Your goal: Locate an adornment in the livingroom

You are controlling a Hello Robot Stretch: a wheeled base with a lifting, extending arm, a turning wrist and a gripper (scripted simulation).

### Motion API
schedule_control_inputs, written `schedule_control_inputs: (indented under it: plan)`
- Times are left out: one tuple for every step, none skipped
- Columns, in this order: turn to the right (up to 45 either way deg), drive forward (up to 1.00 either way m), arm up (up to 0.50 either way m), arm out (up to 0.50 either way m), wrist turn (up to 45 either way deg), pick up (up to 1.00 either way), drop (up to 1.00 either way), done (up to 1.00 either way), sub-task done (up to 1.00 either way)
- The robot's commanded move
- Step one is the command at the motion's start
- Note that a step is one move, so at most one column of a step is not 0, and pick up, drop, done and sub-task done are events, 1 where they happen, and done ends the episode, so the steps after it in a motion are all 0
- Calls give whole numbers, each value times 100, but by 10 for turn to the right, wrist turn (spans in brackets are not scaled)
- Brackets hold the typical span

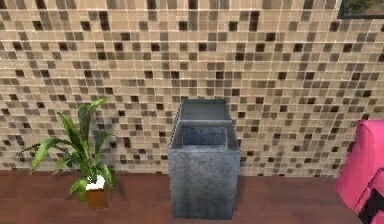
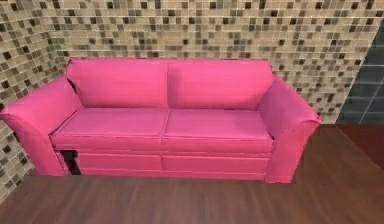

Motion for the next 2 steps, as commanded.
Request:
schedule_control_inputs:
  plan:
    - [0, 20, 0, 0, 0, 0, 0, 0, 0]
    - [-450, 0, 0, 0, 0, 0, 0, 0, 0]
